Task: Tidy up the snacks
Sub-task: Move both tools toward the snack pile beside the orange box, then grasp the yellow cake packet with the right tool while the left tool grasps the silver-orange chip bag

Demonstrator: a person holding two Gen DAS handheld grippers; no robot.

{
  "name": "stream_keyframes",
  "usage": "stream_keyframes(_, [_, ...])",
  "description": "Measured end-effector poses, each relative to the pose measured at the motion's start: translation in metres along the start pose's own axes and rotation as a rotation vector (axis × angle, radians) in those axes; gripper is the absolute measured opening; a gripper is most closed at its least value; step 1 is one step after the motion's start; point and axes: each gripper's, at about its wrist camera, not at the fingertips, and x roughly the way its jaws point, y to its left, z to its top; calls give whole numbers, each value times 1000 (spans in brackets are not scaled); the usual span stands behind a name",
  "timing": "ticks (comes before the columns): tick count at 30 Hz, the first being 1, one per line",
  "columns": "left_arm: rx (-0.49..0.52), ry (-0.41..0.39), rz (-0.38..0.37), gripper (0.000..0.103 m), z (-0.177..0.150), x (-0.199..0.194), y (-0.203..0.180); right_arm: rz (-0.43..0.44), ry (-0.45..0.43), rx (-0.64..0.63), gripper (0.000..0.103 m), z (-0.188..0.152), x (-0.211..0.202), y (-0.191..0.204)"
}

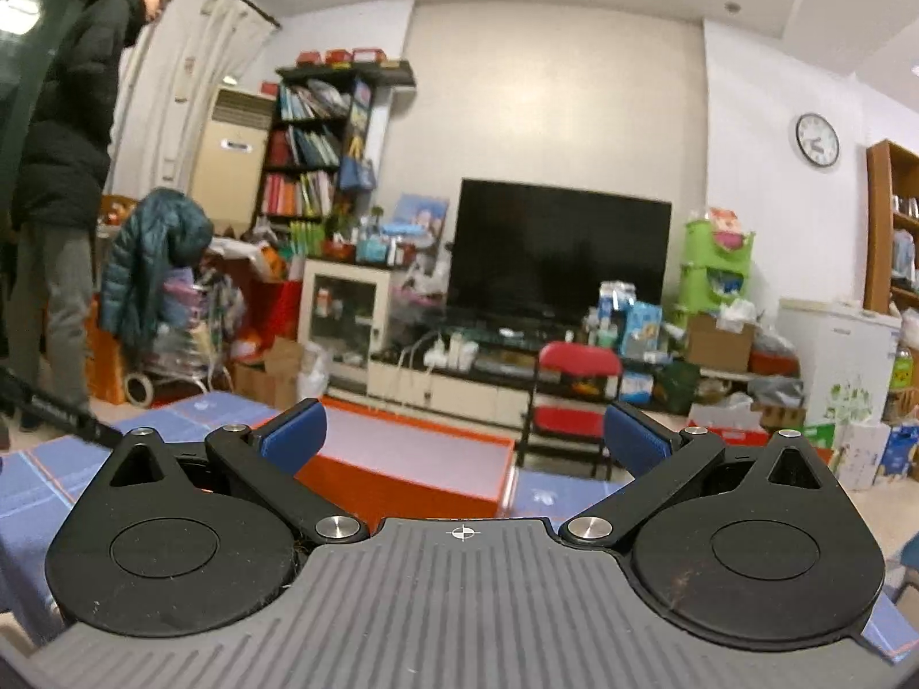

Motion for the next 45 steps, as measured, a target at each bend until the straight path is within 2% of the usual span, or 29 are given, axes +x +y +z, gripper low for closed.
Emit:
stream_keyframes(4, [-3, -5, -47, 103, -7, 15, -1, -16, 65, -40, 96, -19, 24, 5])
stream_keyframes(10, [26, 52, -63, 103, -16, 39, -14, -19, 80, 22, 96, -56, 43, -12])
stream_keyframes(17, [34, 75, -66, 102, -19, 51, -24, 11, 224, 5, 96, -92, 73, -18])
stream_keyframes(21, [28, 97, -71, 103, -23, 56, -24, 54, 319, 40, 96, -110, 89, -15])
stream_keyframes(28, [10, 111, -89, 103, -20, 63, -27, 110, 484, 10, 96, -139, 120, -16])
stream_keyframes(33, [6, 120, -106, 102, -21, 63, -31, 136, 573, 167, 95, -153, 142, -35])
stream_keyframes(36, [15, 117, -117, 102, -21, 62, -35, 198, 628, 242, 95, -160, 157, -39])
stream_keyframes(41, [17, 123, -128, 102, -22, 63, -38, 190, 661, 141, 95, -172, 169, -28])
stream_keyframes(45, [13, 129, -137, 102, -22, 64, -39, 164, 712, 152, 94, -177, 172, -35])
